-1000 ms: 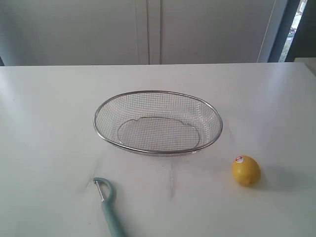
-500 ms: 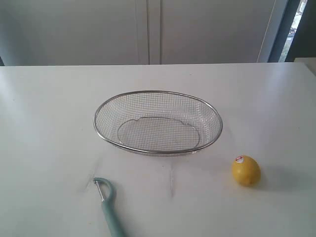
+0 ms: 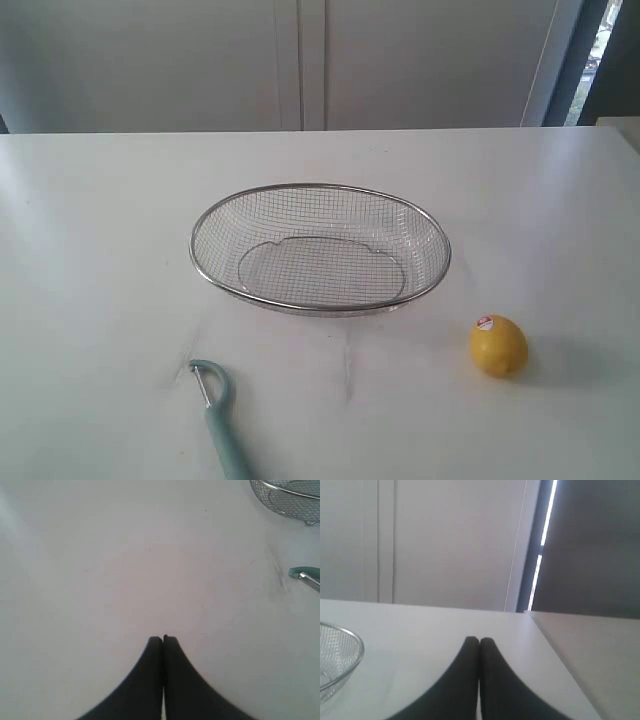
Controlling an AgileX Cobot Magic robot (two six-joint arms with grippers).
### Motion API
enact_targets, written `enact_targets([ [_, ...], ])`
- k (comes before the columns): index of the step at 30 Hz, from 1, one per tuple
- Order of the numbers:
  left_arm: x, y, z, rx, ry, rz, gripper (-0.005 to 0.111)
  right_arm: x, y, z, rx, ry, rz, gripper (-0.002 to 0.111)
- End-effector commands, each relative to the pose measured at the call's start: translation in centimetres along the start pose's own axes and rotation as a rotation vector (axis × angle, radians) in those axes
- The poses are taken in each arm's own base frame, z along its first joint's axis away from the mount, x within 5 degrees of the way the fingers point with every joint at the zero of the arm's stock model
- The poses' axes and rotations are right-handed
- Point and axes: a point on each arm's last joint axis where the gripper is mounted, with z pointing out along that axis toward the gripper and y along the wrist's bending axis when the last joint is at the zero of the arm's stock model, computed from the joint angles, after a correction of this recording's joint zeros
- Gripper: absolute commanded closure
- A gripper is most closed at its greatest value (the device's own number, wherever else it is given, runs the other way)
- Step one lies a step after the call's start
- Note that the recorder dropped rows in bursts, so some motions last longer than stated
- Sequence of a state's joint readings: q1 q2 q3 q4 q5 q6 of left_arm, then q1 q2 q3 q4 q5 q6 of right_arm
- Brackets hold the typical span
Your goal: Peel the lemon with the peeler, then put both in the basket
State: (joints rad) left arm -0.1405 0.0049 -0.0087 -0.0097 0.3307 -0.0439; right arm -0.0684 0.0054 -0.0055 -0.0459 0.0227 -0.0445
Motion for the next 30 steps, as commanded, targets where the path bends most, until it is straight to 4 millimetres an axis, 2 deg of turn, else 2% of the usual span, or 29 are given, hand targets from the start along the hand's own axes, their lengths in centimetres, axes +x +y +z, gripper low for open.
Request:
enact_targets([
  [1, 0.27, -0.02, 0.10, 0.002, 0.006, -0.005, 0.107, -0.76, -0.04, -0.08, 0.007, -0.100, -0.008, 0.108],
  [6, 0.27, -0.02, 0.10, 0.002, 0.006, -0.005, 0.107, -1.20, -0.06, -0.13, 0.009, -0.149, -0.008, 0.108],
  [30, 0.27, -0.02, 0.10, 0.002, 0.006, -0.005, 0.107, -1.21, -0.06, -0.13, 0.009, -0.151, -0.008, 0.108],
])
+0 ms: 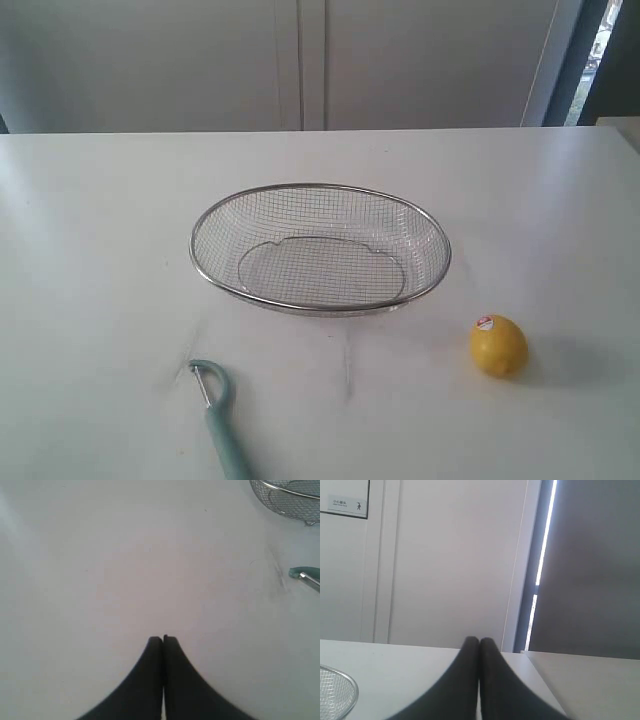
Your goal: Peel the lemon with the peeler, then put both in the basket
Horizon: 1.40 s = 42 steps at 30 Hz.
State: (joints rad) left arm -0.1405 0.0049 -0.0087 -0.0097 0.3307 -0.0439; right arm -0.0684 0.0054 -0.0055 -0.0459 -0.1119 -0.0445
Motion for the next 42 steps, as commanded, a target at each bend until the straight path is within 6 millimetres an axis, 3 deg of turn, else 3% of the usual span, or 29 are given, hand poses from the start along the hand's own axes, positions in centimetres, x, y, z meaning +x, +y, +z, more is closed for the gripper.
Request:
enact_targets([
  [1, 0.3, 0.0, 0.1, 0.002, 0.006, -0.005, 0.107, 0.0, 0.0, -0.1, 0.003, -0.016, -0.008, 0.108],
  [12, 0.3, 0.0, 0.1, 0.002, 0.006, -0.005, 0.107, -0.3, 0.0, -0.1, 0.004, -0.034, -0.008, 0.108],
  [30, 0.3, 0.0, 0.1, 0.002, 0.006, -0.005, 0.107, -4.4, -0.5, -0.5, 0.009, 0.069, -0.006, 0.108],
  [42, 0.3, 0.0, 0.1, 0.002, 0.006, -0.005, 0.107, -6.8, -0.7, -0.8, 0.016, -0.027, 0.017, 0.108],
])
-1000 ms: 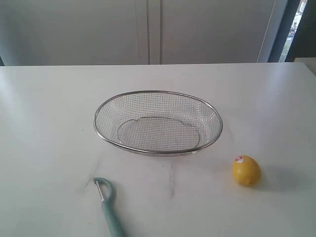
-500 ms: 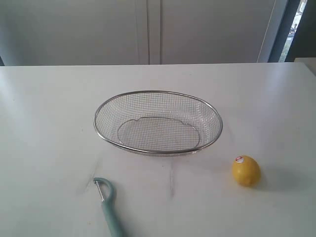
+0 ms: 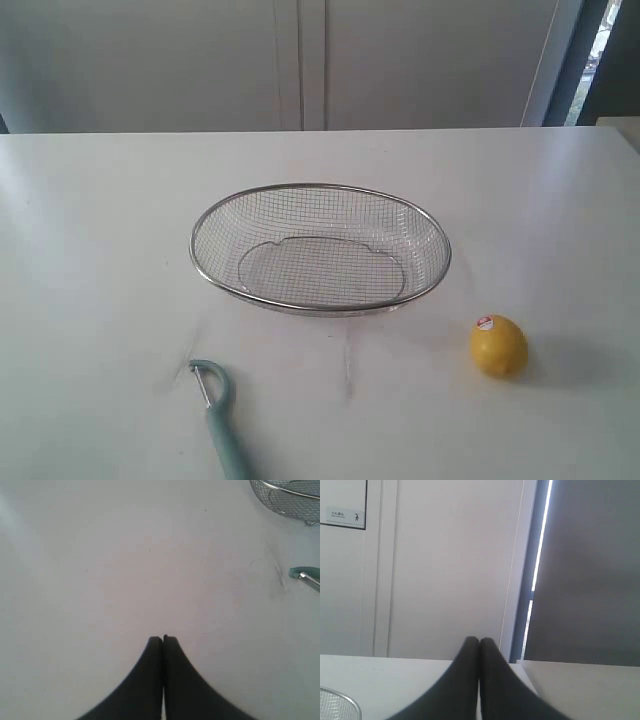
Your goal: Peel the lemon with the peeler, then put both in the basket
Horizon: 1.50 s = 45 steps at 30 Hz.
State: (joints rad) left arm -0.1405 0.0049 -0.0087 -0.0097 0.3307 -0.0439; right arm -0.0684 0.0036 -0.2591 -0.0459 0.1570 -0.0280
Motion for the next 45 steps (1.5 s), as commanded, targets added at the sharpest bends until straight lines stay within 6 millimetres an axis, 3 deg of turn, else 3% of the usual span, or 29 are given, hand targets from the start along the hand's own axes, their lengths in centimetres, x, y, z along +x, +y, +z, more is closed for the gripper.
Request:
enact_targets([
  [1, 0.3, 0.0, 0.1, 0.002, 0.006, -0.005, 0.107, -0.7, -0.1, -0.1, 0.005, -0.044, 0.000, 0.108],
  [7, 0.3, 0.0, 0.1, 0.002, 0.006, -0.005, 0.107, -0.8, -0.1, -0.2, 0.005, -0.032, 0.004, 0.108],
  [17, 0.3, 0.0, 0.1, 0.002, 0.006, -0.005, 0.107, -2.5, -0.3, -1.0, 0.010, 0.079, 0.082, 0.108],
  [31, 0.3, 0.0, 0.1, 0.002, 0.006, -0.005, 0.107, -3.6, -0.4, 4.5, 0.020, 0.612, 0.142, 0.108],
  [45, 0.3, 0.0, 0.1, 0.002, 0.006, -0.005, 0.107, -3.4, -0.3, 5.1, 0.023, 0.628, 0.187, 0.108],
])
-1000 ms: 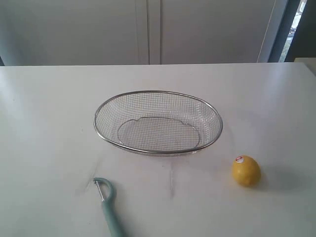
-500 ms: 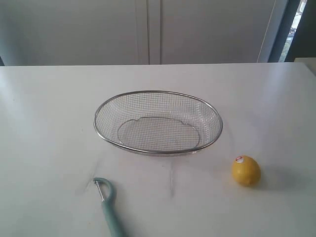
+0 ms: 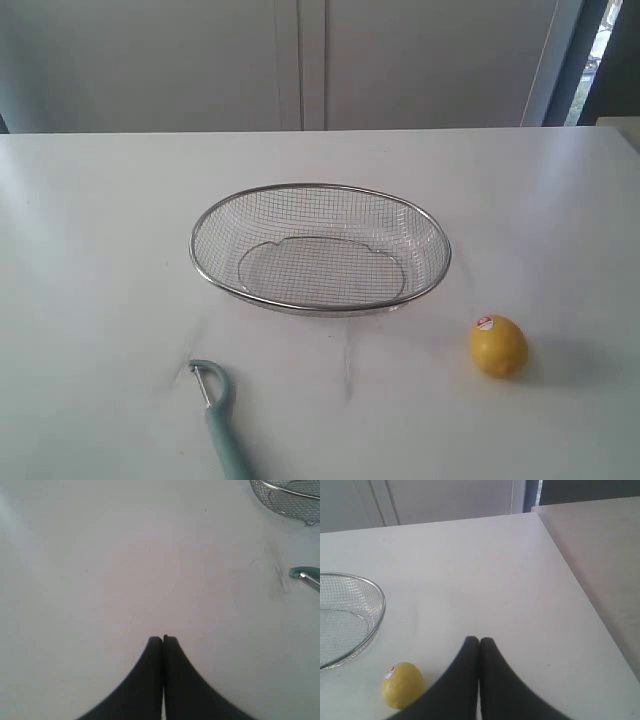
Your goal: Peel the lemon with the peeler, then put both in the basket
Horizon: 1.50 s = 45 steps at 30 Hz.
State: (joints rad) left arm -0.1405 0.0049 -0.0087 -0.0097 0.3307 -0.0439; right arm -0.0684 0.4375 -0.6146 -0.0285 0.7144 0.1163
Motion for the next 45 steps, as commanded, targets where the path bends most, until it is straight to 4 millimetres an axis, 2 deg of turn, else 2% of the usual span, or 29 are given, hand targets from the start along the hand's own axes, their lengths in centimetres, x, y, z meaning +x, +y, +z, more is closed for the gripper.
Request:
enact_targets([
  [1, 0.3, 0.0, 0.1, 0.002, 0.006, -0.005, 0.107, -0.2, 0.1, 0.0, -0.005, -0.003, 0.032, 0.108],
  [9, 0.3, 0.0, 0.1, 0.002, 0.006, -0.005, 0.107, 0.2, 0.0, 0.4, 0.003, 0.066, 0.031, 0.108],
  [22, 0.3, 0.0, 0.1, 0.002, 0.006, -0.005, 0.107, 0.4, 0.3, 4.8, 0.010, 0.284, 0.052, 0.108],
  [30, 0.3, 0.0, 0.1, 0.002, 0.006, -0.005, 0.107, -0.6, 0.4, 6.8, 0.029, 0.447, 0.047, 0.108],
  [35, 0.3, 0.0, 0.1, 0.002, 0.006, -0.005, 0.107, -0.6, 0.4, 8.3, 0.034, 0.512, 0.033, 0.108],
  [45, 0.3, 0.0, 0.1, 0.002, 0.006, -0.005, 0.107, 0.0, 0.5, 9.8, 0.025, 0.585, 0.023, 0.108],
])
